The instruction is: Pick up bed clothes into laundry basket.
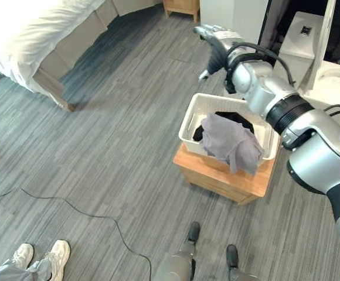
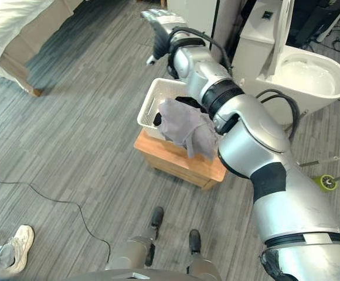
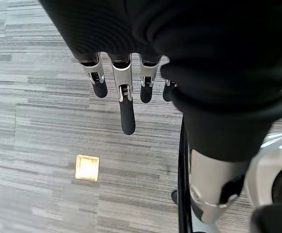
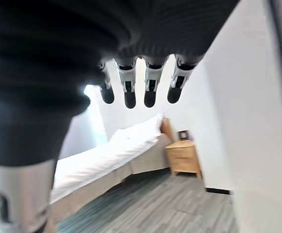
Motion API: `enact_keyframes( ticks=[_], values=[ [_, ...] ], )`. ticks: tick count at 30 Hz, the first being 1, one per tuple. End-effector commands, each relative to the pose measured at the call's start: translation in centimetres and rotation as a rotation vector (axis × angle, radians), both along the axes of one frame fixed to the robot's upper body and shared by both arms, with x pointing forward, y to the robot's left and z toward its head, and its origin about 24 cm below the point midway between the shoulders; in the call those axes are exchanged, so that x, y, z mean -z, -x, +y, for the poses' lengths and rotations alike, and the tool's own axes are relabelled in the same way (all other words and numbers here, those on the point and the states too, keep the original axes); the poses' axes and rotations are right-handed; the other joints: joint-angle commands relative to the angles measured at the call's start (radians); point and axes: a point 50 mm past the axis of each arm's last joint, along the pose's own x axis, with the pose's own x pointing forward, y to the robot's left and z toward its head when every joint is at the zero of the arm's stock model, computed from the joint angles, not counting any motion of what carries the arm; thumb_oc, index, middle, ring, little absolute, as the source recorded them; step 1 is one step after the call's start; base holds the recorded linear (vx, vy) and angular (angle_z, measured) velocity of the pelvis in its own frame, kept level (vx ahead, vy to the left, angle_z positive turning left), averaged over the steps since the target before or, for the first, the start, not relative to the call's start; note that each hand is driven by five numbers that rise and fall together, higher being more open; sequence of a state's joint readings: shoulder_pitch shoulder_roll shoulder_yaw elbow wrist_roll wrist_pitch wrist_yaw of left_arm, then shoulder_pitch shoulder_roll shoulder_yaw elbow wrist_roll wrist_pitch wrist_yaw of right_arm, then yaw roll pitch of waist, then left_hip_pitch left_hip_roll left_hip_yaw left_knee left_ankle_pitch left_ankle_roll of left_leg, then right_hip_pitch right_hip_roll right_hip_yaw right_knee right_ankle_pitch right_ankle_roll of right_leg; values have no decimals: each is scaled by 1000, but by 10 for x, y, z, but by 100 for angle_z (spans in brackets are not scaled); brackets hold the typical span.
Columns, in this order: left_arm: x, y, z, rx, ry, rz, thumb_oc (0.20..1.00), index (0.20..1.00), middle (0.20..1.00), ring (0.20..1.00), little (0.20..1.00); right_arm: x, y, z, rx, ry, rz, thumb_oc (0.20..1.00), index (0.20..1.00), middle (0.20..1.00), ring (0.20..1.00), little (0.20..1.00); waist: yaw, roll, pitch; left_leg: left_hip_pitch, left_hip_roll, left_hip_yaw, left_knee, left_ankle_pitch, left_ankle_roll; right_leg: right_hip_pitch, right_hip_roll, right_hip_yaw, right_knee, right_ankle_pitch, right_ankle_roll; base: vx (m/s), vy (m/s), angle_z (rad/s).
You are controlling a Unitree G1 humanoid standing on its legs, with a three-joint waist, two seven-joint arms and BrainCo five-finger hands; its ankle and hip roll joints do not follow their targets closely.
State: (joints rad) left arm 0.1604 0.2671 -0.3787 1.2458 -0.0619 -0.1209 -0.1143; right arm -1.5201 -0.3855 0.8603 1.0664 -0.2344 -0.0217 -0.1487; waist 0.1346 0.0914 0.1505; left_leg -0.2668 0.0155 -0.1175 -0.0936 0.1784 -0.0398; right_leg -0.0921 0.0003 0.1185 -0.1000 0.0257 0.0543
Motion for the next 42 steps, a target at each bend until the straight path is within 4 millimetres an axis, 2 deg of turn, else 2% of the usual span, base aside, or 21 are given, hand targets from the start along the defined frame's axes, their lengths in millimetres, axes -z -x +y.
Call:
enact_keyframes(
  ticks=[1,3,4,6,8,9,10,12,16,20,23,26,28,30,33,40,42],
  values=[
    [0,-22,-4,90,-5,-25,1000,1000,1000,1000,1000,5,-2,-7,23,18,4,1000,1000,1000,1000,1000,-14,-25,-13,78,-6,37,6,-121,-8,-66,-59,87,13,-2,23,-42,42,-7],
    [0,-28,-5,102,-7,-43,1000,1000,1000,1000,1000,9,-2,-6,12,15,14,1000,1000,1000,1000,1000,-21,-21,-6,78,-6,41,6,-123,-7,-69,-60,91,13,0,23,-38,32,-7],
    [-1,-33,-6,108,-6,-59,1000,1000,1000,1000,1000,31,-3,-9,9,-45,75,1000,1000,1000,1000,1000,-31,-13,3,77,-7,45,6,-123,-6,-75,-62,95,13,3,24,-39,29,-18],
    [-1,-34,-8,118,-5,-65,1000,1000,1000,1000,1000,52,-5,-11,9,-118,143,1000,1000,1000,1000,1000,-36,-1,11,76,-8,52,6,-124,-5,-81,-62,101,13,7,26,-39,33,-23],
    [-1,-34,-8,124,-8,-66,1000,1000,1000,1000,1000,58,-5,-10,7,-134,162,1000,1000,1000,1000,1000,-36,1,13,76,-7,56,6,-124,-5,-82,-63,102,13,8,26,-15,15,-14],
    [-1,-35,-10,121,-5,-73,1000,1000,1000,1000,1000,82,-5,-16,26,-208,235,1000,1000,1000,1000,1000,-40,10,19,77,-6,61,6,-124,-5,-84,-65,106,13,11,27,-16,13,-20],
    [-1,-35,-10,121,-6,-72,1000,1000,1000,1000,1000,82,-5,-16,26,-208,236,1000,1000,1000,1000,1000,-40,10,19,77,-6,62,6,-124,-5,-84,-65,106,13,11,27,-8,14,-19],
    [-1,-34,-13,131,1,-72,1000,1000,1000,1000,1000,101,-4,-18,35,-266,298,1000,1000,1000,1000,1000,-42,19,22,79,-6,68,6,-123,-5,-85,-64,109,13,11,27,4,8,-6],
    [0,-34,-16,132,10,-71,1000,1000,1000,1000,1000,115,-3,-18,42,-311,338,1000,1000,1000,1000,1000,-43,24,20,81,-4,73,6,-124,-5,-84,-64,110,13,11,27,1,2,-1],
    [1,-29,-18,142,16,-60,1000,1000,1000,1000,1000,136,2,-2,0,-360,423,1000,1000,1000,1000,1000,-36,28,18,80,-2,75,6,-126,-6,-86,-62,108,13,9,27,0,0,0],
    [0,-32,-18,134,15,-69,1000,1000,1000,1000,1000,139,4,1,-8,-364,426,1000,1000,1000,1000,1000,-33,31,23,76,-1,71,6,-125,-7,-89,-62,103,13,8,28,3,-10,1],
    [-1,-37,-17,118,13,-88,1000,1000,1000,1000,1000,131,1,-2,8,-324,398,1000,1000,1000,1000,1000,-27,39,28,64,-4,62,6,-120,-9,-98,-63,98,13,10,28,11,-25,5],
    [-1,-39,-19,116,22,-107,1000,1000,1000,1000,1000,118,-4,-17,76,-227,339,1000,1000,1000,1000,1000,-17,55,35,45,-12,51,6,-113,-10,-115,-65,102,13,13,28,12,-10,2],
    [-1,-41,-21,123,27,-110,1000,1000,1000,1000,1000,118,-5,-22,95,-232,336,1000,1000,1000,1000,1000,-14,59,36,39,-13,49,6,-111,-11,-119,-66,102,13,14,28,0,0,0],
    [-1,-37,-28,155,54,-105,1000,1000,1000,1000,1000,109,-9,-43,166,-189,297,1000,1000,1000,1000,1000,-1,79,41,25,-21,37,6,-104,-13,-128,-69,100,13,15,29,2,0,1],
    [-2,-40,-29,170,64,-122,1000,1000,1000,1000,1000,82,-12,-54,211,-112,220,1000,1000,1000,1000,1000,15,103,51,-2,-31,33,6,-96,-16,-152,-68,104,13,20,33,0,0,5],
    [-3,-42,-30,179,67,-130,1000,1000,1000,1000,1000,85,-12,-53,208,-94,228,1000,1000,1000,1000,1000,16,108,57,-8,-31,33,6,-94,-16,-160,-68,109,13,22,34,0,0,0]
  ],
)
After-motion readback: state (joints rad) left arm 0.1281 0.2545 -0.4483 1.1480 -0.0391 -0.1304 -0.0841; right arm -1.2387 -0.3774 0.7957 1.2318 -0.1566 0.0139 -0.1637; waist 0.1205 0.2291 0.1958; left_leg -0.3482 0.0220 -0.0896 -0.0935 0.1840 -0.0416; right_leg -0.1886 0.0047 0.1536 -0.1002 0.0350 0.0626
